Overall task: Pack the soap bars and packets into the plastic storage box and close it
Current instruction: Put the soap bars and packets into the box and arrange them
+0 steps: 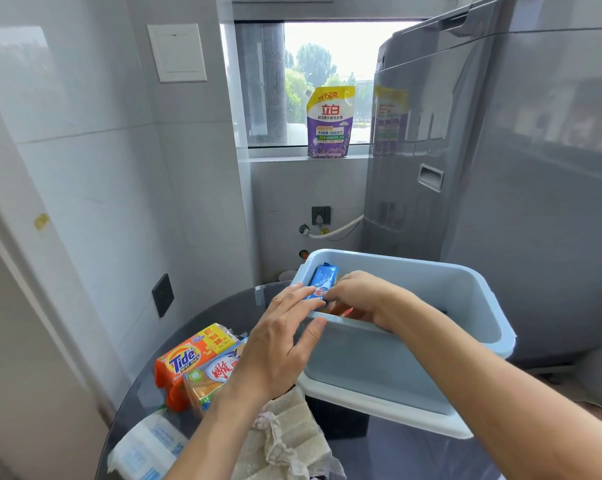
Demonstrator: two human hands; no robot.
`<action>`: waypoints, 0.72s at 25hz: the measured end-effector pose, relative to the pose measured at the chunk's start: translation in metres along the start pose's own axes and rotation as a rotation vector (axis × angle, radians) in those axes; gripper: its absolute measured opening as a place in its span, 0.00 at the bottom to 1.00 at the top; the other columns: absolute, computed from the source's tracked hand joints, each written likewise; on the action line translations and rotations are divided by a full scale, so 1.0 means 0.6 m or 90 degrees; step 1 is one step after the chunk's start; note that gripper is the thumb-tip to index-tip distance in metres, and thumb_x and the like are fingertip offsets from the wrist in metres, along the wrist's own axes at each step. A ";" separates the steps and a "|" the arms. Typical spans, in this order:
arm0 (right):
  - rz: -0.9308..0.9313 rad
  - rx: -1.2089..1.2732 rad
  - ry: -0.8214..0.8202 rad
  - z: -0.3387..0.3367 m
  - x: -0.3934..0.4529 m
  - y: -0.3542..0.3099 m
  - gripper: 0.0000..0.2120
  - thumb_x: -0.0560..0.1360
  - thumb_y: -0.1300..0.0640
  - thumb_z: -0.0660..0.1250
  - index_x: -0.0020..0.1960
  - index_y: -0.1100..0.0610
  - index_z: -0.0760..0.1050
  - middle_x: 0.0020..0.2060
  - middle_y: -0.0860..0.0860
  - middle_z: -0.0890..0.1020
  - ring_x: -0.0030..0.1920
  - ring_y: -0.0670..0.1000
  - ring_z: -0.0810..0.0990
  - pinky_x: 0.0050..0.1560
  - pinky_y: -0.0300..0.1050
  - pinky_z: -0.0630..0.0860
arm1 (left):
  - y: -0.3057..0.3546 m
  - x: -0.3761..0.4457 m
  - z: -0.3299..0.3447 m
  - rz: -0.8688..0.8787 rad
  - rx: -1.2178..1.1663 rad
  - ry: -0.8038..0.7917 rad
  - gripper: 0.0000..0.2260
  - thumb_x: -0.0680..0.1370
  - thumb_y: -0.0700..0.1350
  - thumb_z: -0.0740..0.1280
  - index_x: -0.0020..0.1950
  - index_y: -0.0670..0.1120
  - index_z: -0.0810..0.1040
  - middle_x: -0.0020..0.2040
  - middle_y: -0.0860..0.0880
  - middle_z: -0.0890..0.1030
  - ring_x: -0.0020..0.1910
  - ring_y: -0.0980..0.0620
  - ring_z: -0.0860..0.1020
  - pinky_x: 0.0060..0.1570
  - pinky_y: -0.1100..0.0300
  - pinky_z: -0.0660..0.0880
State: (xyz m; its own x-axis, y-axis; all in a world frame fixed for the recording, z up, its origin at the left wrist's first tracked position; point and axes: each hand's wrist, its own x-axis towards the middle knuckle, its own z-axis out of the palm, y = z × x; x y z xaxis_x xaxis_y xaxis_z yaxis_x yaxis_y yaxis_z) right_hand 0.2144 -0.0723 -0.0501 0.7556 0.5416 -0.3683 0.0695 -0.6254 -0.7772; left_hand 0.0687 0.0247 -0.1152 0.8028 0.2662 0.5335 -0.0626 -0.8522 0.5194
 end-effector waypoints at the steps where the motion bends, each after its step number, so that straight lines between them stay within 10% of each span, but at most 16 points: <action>1: 0.001 -0.011 0.013 0.000 0.001 -0.001 0.14 0.73 0.54 0.68 0.57 0.59 0.77 0.50 0.59 0.85 0.38 0.55 0.80 0.43 0.47 0.77 | 0.000 0.001 0.000 0.005 0.004 -0.004 0.19 0.81 0.60 0.55 0.67 0.55 0.76 0.70 0.63 0.70 0.73 0.67 0.58 0.68 0.72 0.55; 8: -0.121 -0.153 0.180 -0.002 -0.022 0.008 0.09 0.74 0.57 0.61 0.51 0.58 0.75 0.44 0.54 0.81 0.42 0.56 0.77 0.43 0.47 0.73 | 0.002 0.005 -0.003 0.010 0.001 -0.014 0.20 0.81 0.60 0.55 0.66 0.53 0.77 0.69 0.59 0.73 0.73 0.66 0.59 0.69 0.70 0.58; 13: -0.610 -0.364 0.449 0.059 -0.137 0.052 0.14 0.71 0.62 0.66 0.56 0.58 0.76 0.53 0.53 0.82 0.55 0.59 0.76 0.49 0.52 0.77 | 0.004 -0.003 -0.040 0.009 0.007 -0.048 0.15 0.78 0.49 0.68 0.65 0.50 0.78 0.70 0.55 0.72 0.72 0.60 0.64 0.68 0.73 0.56; 18: -0.652 -0.390 0.281 0.119 -0.219 0.117 0.12 0.72 0.59 0.67 0.56 0.55 0.78 0.51 0.50 0.83 0.51 0.58 0.78 0.49 0.51 0.76 | -0.027 -0.047 -0.107 -0.149 0.046 -0.028 0.16 0.76 0.47 0.70 0.63 0.51 0.79 0.62 0.52 0.81 0.61 0.52 0.77 0.62 0.52 0.73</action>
State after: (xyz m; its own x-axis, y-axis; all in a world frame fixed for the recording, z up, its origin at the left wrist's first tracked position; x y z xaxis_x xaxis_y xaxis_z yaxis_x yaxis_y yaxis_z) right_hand 0.0735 -0.1472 -0.0926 0.3226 0.7697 0.5509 0.9464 -0.2540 -0.1994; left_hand 0.0090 0.0596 -0.0959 0.8157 0.4420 0.3732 0.1699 -0.7997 0.5759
